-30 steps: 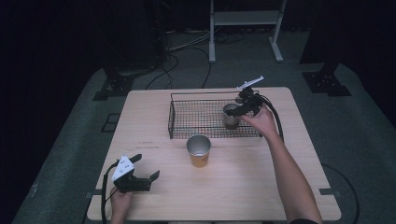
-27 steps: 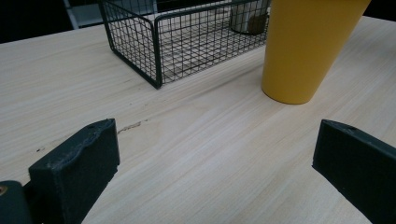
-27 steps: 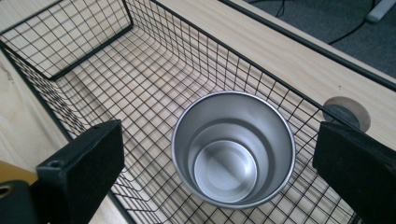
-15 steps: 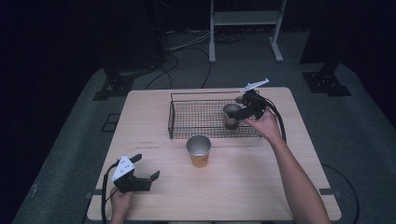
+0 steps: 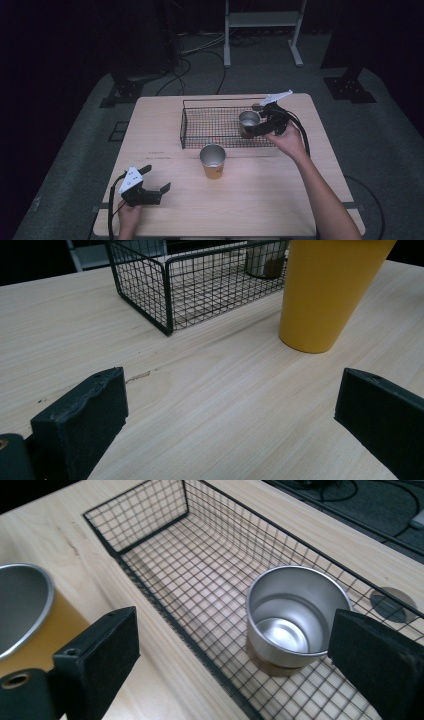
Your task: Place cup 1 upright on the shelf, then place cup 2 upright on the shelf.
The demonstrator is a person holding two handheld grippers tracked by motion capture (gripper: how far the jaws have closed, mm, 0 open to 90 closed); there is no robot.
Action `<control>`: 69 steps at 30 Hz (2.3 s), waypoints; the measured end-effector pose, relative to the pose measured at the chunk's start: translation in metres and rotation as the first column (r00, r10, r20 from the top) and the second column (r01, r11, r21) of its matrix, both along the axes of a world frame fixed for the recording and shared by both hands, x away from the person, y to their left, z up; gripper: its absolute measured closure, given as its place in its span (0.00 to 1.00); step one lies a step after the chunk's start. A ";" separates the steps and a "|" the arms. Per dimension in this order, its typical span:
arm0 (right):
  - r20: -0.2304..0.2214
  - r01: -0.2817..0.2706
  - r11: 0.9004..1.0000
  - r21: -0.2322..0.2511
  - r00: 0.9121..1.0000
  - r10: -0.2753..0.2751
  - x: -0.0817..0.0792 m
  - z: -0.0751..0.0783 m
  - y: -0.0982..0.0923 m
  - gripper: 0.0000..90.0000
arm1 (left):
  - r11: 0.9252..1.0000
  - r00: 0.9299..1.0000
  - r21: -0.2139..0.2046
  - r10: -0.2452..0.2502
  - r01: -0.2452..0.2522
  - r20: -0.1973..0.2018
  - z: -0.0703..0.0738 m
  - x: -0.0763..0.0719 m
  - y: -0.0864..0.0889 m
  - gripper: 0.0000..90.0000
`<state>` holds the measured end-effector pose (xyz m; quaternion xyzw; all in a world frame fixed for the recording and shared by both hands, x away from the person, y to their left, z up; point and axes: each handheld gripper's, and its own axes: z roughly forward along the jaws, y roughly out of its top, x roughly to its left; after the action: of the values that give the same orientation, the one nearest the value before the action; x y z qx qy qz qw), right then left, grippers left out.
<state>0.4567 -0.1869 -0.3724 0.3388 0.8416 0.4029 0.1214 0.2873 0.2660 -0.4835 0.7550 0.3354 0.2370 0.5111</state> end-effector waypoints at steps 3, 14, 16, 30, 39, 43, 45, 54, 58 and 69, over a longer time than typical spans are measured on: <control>0.006 -0.020 1.000 0.005 1.000 0.020 -0.009 0.002 -0.002 0.06 | 1.000 1.000 -0.001 0.000 0.000 -0.001 0.000 0.000 0.000 0.00; 0.014 -0.069 0.997 0.019 0.998 0.069 -0.046 -0.004 -0.008 0.08 | 1.000 1.000 0.001 -0.001 0.001 0.001 0.000 0.000 -0.001 0.00; 0.017 -0.073 0.997 0.019 0.997 0.072 -0.048 -0.005 -0.008 0.08 | 1.000 1.000 0.001 -0.001 0.001 0.001 0.000 0.000 -0.001 0.00; 0.052 -0.110 0.994 0.021 0.993 0.109 -0.079 -0.011 -0.007 0.08 | 1.000 1.000 0.012 0.001 -0.001 -0.001 0.000 0.000 -0.002 0.00; 0.058 -0.148 0.989 0.011 0.987 0.147 -0.093 -0.013 -0.001 0.08 | 1.000 1.000 0.007 0.003 -0.003 -0.002 0.000 0.001 -0.002 0.00; 0.061 -0.166 0.986 0.019 0.984 0.165 -0.100 -0.015 0.003 0.08 | 1.000 1.000 0.008 0.003 -0.003 -0.001 0.000 0.000 -0.002 0.00; 0.060 -0.169 0.985 0.019 0.984 0.168 -0.102 -0.016 0.004 0.08 | 1.000 1.000 0.008 0.003 -0.003 -0.001 0.000 0.001 -0.002 0.00; 0.051 -0.188 0.982 0.024 0.981 0.186 -0.109 -0.020 0.010 0.08 | 1.000 1.000 0.014 0.001 -0.001 -0.002 0.000 0.000 -0.001 0.00; 0.052 -0.203 0.979 0.023 0.978 0.201 -0.112 -0.024 0.016 0.08 | 1.000 1.000 0.016 0.001 -0.001 -0.002 0.000 0.000 -0.001 0.00; 0.055 -0.231 0.973 0.027 0.972 0.230 -0.116 -0.024 0.027 0.08 | 1.000 1.000 0.016 0.000 0.000 -0.002 0.000 0.000 -0.001 0.00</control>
<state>0.3403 -0.1601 -0.3967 0.2304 0.8649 0.4369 0.0896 0.2875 0.2646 -0.4833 0.7594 0.3342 0.2389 0.5046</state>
